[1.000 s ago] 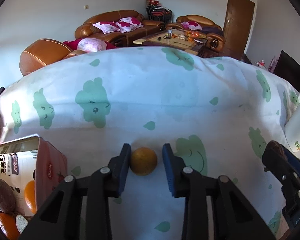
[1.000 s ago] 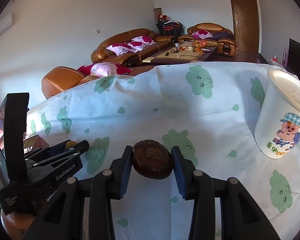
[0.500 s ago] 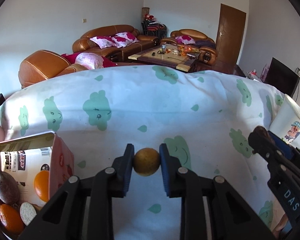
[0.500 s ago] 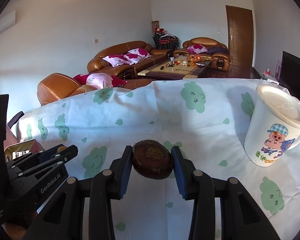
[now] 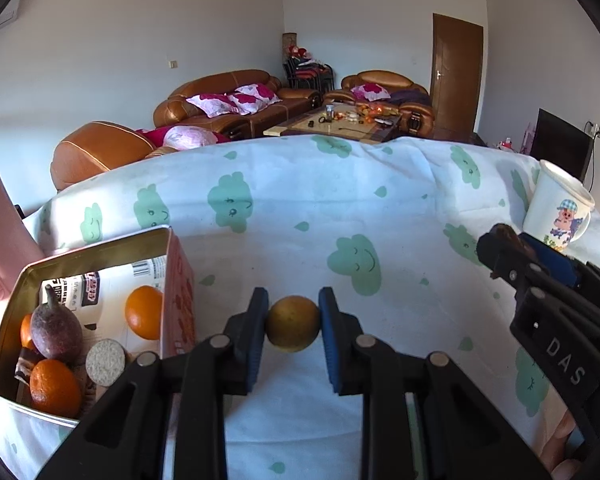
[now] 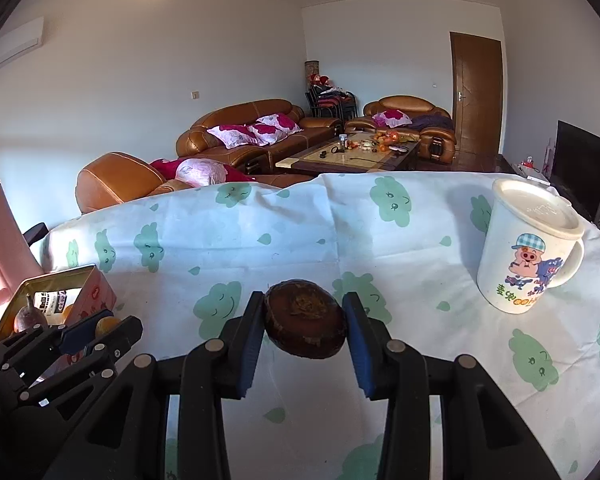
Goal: Organize fruits
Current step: 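Carry the yellow fruit and brown fruit over the gold tin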
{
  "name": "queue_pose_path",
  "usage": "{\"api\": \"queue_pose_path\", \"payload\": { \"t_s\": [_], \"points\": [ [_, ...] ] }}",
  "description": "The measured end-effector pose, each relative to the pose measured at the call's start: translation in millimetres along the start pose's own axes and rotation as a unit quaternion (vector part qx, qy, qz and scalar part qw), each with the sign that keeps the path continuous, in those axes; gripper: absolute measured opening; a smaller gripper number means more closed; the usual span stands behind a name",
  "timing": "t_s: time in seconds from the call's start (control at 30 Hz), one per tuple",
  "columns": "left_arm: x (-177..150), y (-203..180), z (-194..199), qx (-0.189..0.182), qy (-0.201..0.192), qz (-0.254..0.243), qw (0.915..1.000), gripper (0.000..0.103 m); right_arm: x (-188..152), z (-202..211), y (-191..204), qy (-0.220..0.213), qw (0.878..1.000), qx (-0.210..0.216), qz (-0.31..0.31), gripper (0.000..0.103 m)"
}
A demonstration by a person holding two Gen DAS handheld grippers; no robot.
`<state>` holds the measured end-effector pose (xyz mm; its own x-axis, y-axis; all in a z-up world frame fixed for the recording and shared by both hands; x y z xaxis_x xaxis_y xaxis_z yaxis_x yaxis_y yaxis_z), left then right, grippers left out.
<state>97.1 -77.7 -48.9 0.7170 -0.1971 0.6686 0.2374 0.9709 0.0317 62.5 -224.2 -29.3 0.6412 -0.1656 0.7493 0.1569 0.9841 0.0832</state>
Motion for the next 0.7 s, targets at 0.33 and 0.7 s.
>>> {"api": "queue_pose_path", "payload": {
  "t_s": [0.33, 0.7],
  "points": [
    [-14.3, 7.5, 20.3, -0.001, -0.014, -0.007, 0.9999, 0.027, -19.1, 21.8, 14.3, -0.005, 1.000, 0.007, -0.003, 0.041],
    [-24.7, 20.6, 36.9, 0.001, -0.030, -0.012, 0.9995, 0.027, -31.0, 38.3, 37.1, -0.017, 1.000, 0.013, 0.009, 0.041]
  ]
}}
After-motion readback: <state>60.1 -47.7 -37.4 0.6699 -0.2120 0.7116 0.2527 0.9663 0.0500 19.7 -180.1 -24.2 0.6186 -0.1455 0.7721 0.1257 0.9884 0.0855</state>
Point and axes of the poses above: each gripper's, at about its wrist camera, not at the fingertips, and z roughly against the way its jaws point, y to its left, x to its top, the point moved 4 cm from there along -z, roughly the way its jaws point, and after that the axes turned 8 degrees about y, right-handed, at the moved point
